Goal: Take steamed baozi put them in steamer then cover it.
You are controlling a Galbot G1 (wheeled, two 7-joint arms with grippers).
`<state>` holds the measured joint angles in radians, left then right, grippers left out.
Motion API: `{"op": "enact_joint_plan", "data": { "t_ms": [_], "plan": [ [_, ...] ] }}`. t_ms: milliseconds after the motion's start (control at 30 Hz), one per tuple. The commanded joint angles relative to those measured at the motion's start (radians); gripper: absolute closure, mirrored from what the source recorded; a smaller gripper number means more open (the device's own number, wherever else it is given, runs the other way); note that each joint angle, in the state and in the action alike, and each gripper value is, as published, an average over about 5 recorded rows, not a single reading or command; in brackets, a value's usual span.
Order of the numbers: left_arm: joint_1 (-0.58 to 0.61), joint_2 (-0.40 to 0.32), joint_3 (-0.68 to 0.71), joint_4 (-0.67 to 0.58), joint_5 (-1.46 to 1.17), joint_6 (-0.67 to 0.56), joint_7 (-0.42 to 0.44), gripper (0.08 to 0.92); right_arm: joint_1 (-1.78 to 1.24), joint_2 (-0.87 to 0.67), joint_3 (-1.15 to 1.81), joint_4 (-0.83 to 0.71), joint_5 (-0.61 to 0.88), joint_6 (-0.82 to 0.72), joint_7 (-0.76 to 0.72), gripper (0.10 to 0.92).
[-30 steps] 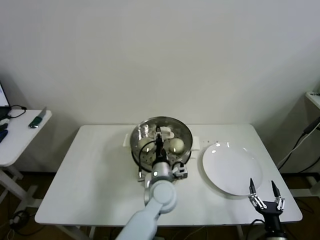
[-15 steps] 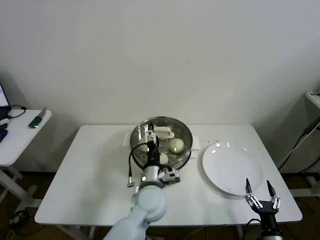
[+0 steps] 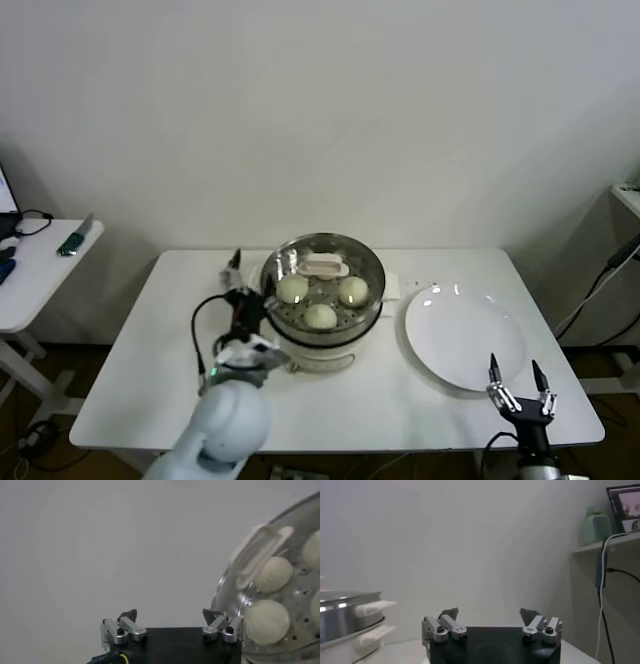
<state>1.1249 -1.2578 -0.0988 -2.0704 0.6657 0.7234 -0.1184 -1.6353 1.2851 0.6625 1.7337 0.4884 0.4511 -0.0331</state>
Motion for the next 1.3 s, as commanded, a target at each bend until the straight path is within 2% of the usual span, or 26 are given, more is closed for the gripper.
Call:
{"op": "enact_joint_plan", "data": {
  "t_ms": [33, 267, 433, 567, 867, 1300],
  "plan": [
    [0.277, 0.025, -0.435, -0.084, -0.903, -0.574, -0.098, 0.177, -0.002, 0.009, -0.010, 0.003, -0.068, -0.039, 0.039, 0.203],
    [0.460, 0.024, -0.553, -0.014, -1.061, -0.748, -0.014, 0.177, 0.003, 0.023, -0.027, -0.008, -0.073, -0.033, 0.038, 0.203],
    [0.545, 0.021, -0.534, 0.062, -1.046, -0.899, 0.015, 0.177, 0.005, 0.022, -0.036, -0.017, -0.086, -0.034, 0.037, 0.203],
    [0.588, -0.005, -0.498, 0.112, -1.030, -0.968, 0.022, 0.177, 0.008, 0.020, -0.042, -0.026, -0.087, -0.038, 0.034, 0.203],
    [0.614, -0.066, -0.440, 0.146, -0.967, -1.009, 0.024, 0.177, 0.010, 0.006, -0.061, -0.031, -0.089, -0.063, 0.022, 0.203],
    [0.627, -0.082, -0.409, 0.161, -0.915, -1.039, 0.023, 0.177, 0.008, -0.010, -0.062, -0.030, -0.086, -0.078, 0.020, 0.203]
  ]
}}
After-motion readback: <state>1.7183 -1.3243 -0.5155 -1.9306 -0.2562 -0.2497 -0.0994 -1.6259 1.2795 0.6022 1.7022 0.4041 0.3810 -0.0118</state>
